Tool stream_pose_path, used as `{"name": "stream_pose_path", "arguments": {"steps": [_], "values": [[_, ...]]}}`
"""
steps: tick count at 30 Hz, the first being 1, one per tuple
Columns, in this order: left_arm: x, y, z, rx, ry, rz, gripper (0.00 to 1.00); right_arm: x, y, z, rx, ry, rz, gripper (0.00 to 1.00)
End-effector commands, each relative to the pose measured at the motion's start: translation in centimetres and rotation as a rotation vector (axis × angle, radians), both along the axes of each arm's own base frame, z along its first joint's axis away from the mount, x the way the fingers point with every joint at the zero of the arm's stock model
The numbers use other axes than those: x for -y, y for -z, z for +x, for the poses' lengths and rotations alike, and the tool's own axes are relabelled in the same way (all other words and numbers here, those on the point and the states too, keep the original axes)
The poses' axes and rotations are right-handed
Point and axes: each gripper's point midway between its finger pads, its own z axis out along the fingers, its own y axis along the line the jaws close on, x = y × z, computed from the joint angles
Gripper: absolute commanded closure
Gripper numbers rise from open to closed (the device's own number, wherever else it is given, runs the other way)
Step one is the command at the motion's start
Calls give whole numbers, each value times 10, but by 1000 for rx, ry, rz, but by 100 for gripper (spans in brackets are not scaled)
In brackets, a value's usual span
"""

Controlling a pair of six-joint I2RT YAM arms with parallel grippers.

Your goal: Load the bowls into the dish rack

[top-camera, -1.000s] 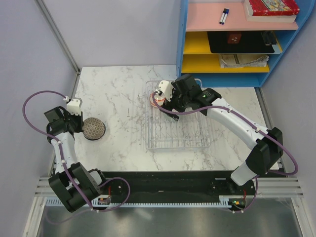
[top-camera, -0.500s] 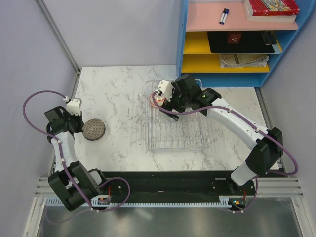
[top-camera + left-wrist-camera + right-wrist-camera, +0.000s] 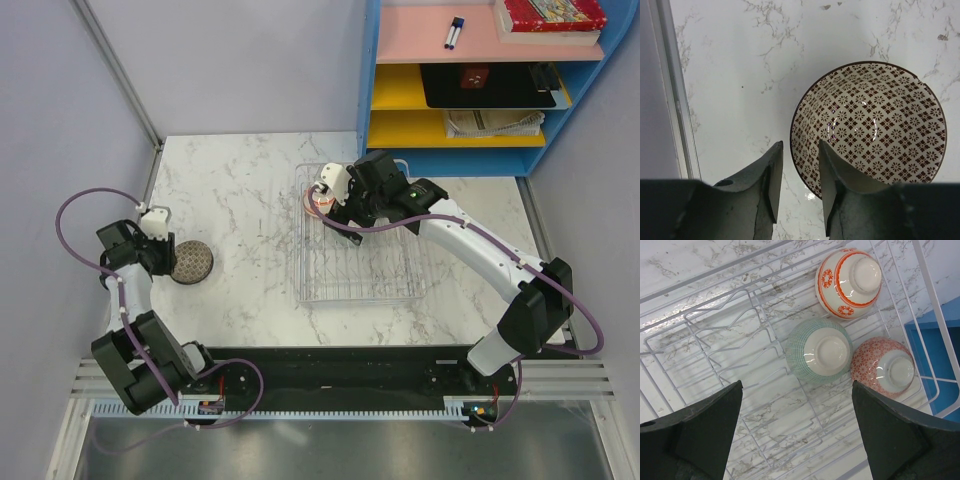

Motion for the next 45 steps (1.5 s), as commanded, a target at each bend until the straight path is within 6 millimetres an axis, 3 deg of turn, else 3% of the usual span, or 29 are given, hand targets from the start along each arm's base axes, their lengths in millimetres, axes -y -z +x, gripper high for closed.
{"name": "stream_pose_path", "arguments": {"steps": [1,15,18,25,27,35,42,45], "values": [[-10,2,6,8,33,60,57,-8,-24,-1,36,-19,58,2],[-8,10,9,-9,51,40,63,-10,-24,-2,31,-22,60,2],[-8,10,8,-11,50,37,70,-10,-25,-3,33,-23,63,2],[-8,1,11,11,48,39,98,-11,-26,-3,35,-24,63,2],[-6,-3,12,17,54,32,98,-11,-27,-3,35,-24,66,2],[3,-52,20,117,80,18,98,-20,-33,0,26,-4,126,2],[30,-120,27,278,180,-20,98,-34,-41,7,7,46,219,2],[47,-141,28,327,245,-73,98,-38,-44,6,-9,57,256,2]]}}
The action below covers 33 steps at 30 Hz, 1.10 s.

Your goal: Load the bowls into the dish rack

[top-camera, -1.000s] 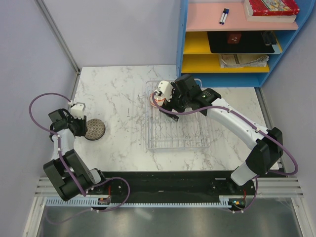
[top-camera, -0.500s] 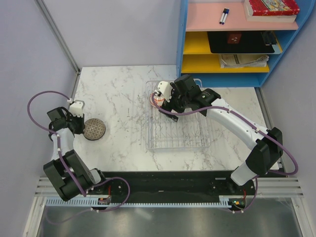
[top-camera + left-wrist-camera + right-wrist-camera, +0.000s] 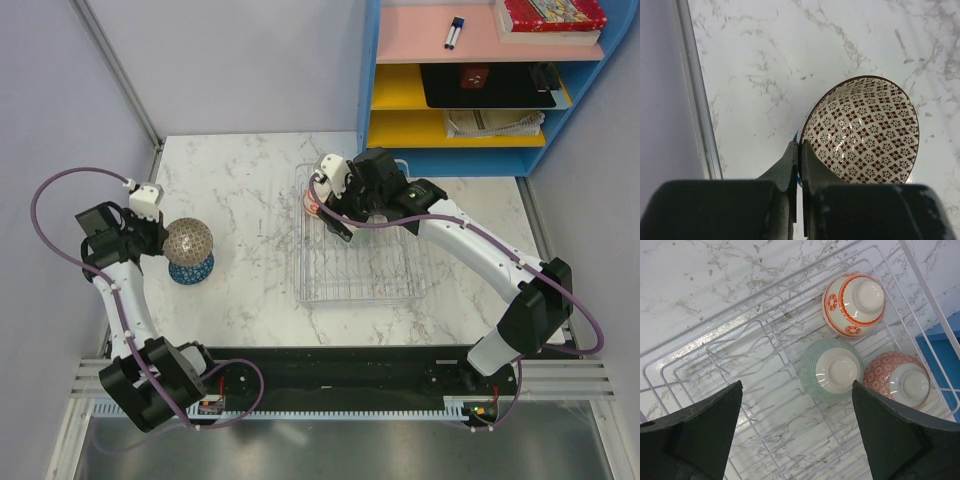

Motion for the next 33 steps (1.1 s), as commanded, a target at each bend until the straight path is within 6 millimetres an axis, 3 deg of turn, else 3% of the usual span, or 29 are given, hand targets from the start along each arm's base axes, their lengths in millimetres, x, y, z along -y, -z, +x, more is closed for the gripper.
{"name": "stream_pose_path", "arguments": {"steps": [1,6,13,15,16,20,22,24,25,28,33], "values": [[33,-67,11,177,144,-76,98,-21,-36,6,26,12,148,2],[86,-89,16,234,365,-177,98,-43,-55,-20,-89,-71,307,2],[157,-92,37,236,632,-235,98,-64,-69,-55,-347,-200,515,2],[175,-98,42,259,695,-253,98,-66,-68,-49,-408,-204,594,3],[180,-96,47,254,710,-267,98,-64,-73,-55,-523,-208,657,3],[216,-101,50,265,827,-295,98,-65,-62,-50,-687,-217,775,2],[235,-105,48,280,891,-301,98,-64,-55,-46,-729,-198,811,2],[241,-106,49,292,919,-297,98,-65,-46,-43,-757,-196,825,2],[262,-107,41,293,985,-303,98,-65,-45,-43,-769,-198,827,2],[283,-108,36,294,1049,-311,98,-66,-38,-42,-795,-189,828,2],[304,-102,33,263,1102,-333,98,-65,-31,-42,-809,-183,829,2]]}}
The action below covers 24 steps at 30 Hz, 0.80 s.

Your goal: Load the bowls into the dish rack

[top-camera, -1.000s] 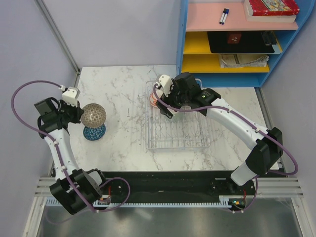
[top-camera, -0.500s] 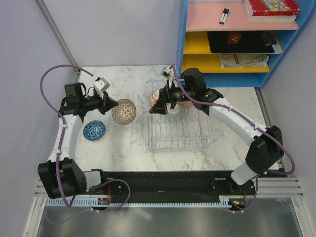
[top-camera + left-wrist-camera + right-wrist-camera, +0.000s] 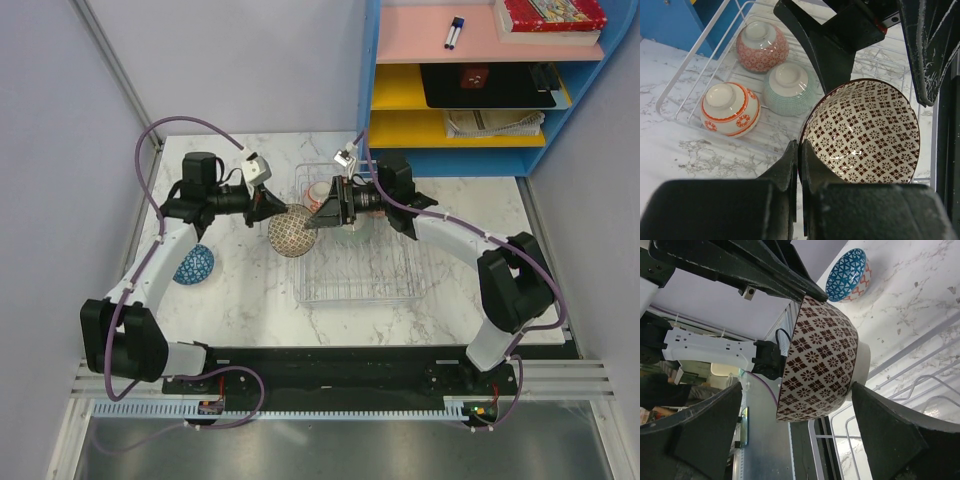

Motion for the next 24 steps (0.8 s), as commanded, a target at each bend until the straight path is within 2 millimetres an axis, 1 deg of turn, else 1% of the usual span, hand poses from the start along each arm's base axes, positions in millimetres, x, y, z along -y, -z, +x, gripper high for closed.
{"name": "stream_pose_path", "arguments": {"steps": [1,6,8,11,14,19,22,24], "values": [[23,-32,-1,73,92,-61,98,-2,-17,-3,53,-39,68,2],[29,-31,-6,76,105,-62,98,0,-5,-3,30,-47,48,3],[29,-34,-7,90,104,-64,98,0,3,-2,25,-47,32,2],[28,-41,-8,117,94,-64,98,1,10,0,22,-48,19,2],[27,-47,-8,139,89,-66,98,2,12,3,26,-47,13,3],[25,-50,-7,159,70,-62,98,4,15,4,35,-47,-5,2],[24,-51,-7,166,64,-61,98,4,12,1,35,-61,2,2],[24,-48,-7,162,61,-58,98,4,10,0,41,-68,7,2]]}}
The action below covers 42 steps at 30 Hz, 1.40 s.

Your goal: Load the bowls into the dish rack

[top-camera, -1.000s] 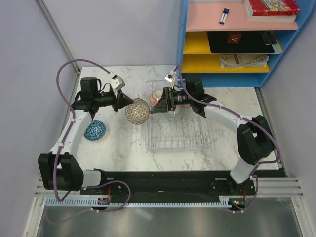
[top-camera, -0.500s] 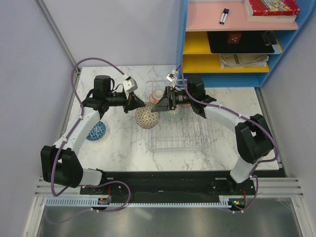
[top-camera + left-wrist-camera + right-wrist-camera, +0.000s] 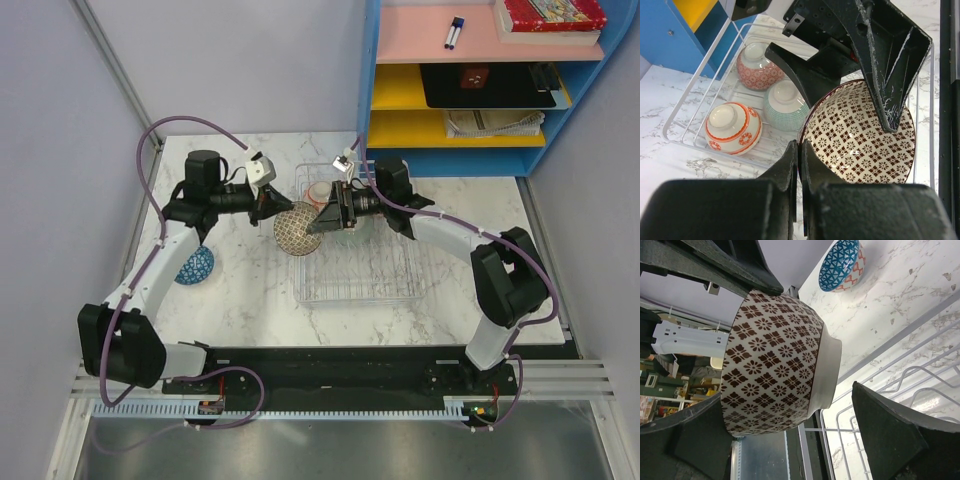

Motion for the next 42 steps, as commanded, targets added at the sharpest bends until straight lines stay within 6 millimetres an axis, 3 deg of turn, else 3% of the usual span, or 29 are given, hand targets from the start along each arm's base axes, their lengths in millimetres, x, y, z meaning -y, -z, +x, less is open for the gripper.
{"name": "stream_pose_path", "arguments": {"steps": [1,4,14,19,21,22,26,31,37,42], "values": [[3,-33,-1,98,9,-45,98,0,-16,-3,63,-45,35,2],[2,-28,1,93,-2,-35,98,2,-20,-4,80,-43,37,2],[-4,-13,5,72,-48,-3,98,36,-35,43,280,190,-99,2],[-7,-4,10,40,-81,24,98,64,-47,68,493,326,-280,2],[-9,-1,14,19,-95,44,98,75,-60,69,588,362,-343,2],[-10,0,18,10,-103,53,98,83,-63,73,698,351,-393,2],[-10,9,21,-36,-95,76,98,93,-82,55,981,256,-546,3],[-8,11,23,-67,-83,99,98,86,-81,17,1169,56,-696,9],[-4,15,28,-96,-70,145,98,52,-78,-36,1277,-189,-736,13],[3,23,31,-129,-58,177,98,29,-53,-64,1340,-371,-820,13]]}}
